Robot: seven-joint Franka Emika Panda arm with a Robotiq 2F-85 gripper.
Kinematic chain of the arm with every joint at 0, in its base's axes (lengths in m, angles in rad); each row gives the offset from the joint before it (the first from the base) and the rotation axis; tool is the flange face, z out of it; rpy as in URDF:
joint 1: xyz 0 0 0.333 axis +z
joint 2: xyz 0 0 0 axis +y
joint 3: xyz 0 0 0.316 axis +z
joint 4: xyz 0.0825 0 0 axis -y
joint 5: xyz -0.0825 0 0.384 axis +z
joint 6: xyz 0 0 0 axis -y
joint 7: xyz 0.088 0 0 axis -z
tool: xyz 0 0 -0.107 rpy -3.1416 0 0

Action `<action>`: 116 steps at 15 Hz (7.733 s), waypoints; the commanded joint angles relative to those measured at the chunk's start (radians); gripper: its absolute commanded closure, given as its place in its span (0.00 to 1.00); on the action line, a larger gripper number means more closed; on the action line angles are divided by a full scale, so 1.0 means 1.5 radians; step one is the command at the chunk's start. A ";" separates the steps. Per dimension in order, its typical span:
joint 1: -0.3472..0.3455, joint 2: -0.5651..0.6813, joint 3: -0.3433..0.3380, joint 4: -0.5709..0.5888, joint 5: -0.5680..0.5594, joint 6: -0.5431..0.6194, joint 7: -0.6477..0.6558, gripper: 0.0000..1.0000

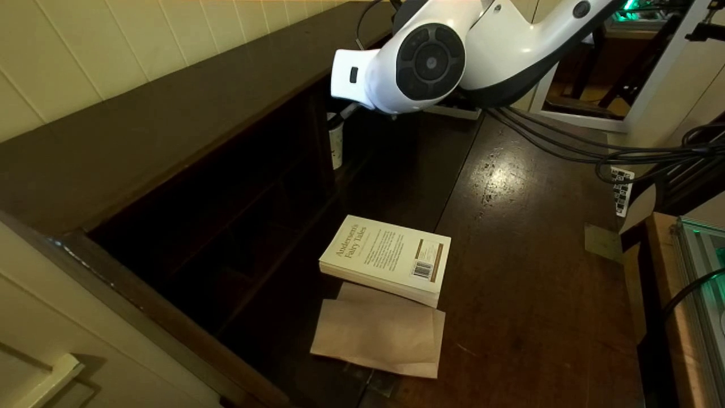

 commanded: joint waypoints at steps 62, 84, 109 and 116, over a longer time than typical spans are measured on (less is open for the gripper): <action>-0.009 0.051 0.061 0.044 0.155 -0.062 0.120 1.00; -0.056 -0.176 -0.021 -0.168 0.318 0.219 0.591 0.53; -0.197 -0.144 -0.107 -0.251 0.428 0.623 0.357 0.00; -0.200 -0.141 -0.106 -0.248 0.509 0.623 0.298 0.00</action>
